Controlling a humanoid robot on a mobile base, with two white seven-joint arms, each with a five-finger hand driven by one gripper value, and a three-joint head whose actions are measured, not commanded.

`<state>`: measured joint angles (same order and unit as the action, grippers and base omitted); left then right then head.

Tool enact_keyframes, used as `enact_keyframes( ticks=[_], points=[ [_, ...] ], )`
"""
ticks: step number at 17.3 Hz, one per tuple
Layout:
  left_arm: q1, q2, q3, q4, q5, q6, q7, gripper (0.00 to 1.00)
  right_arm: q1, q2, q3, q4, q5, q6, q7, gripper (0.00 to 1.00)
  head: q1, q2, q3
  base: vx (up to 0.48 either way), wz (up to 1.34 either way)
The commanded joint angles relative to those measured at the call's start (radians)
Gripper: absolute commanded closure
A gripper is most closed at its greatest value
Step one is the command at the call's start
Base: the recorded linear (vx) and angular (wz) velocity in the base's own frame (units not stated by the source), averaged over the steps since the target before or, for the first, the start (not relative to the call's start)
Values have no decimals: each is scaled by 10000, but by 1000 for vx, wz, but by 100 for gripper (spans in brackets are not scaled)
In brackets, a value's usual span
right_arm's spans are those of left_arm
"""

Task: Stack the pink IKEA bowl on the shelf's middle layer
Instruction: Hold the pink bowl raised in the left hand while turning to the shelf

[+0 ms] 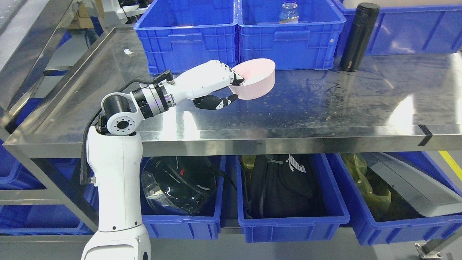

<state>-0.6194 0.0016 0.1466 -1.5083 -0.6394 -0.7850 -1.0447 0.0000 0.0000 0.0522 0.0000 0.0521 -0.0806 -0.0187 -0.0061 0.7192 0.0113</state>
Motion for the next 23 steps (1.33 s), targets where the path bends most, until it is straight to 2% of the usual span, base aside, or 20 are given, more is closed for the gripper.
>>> enact_keyframes(
  ticks=[1, 6, 17, 23],
  points=[
    [120, 159, 160, -380, 28, -4, 1, 100, 46, -175, 0, -175, 0, -7, 3, 0, 0, 0, 0, -19, 279],
    [243, 159, 160, -395, 28, -4, 1, 100, 46, -175, 0, -175, 0, -7, 3, 0, 0, 0, 0, -15, 852],
    [243, 159, 145, -426, 28, -4, 1, 100, 31, -175, 0, -175, 0, -7, 3, 0, 0, 6, 0, 77, 1724],
    [243, 159, 114, -457, 28, -4, 1, 99, 31, -175, 0, -175, 0, -7, 3, 0, 0, 7, 0, 201, 610]
  ],
)
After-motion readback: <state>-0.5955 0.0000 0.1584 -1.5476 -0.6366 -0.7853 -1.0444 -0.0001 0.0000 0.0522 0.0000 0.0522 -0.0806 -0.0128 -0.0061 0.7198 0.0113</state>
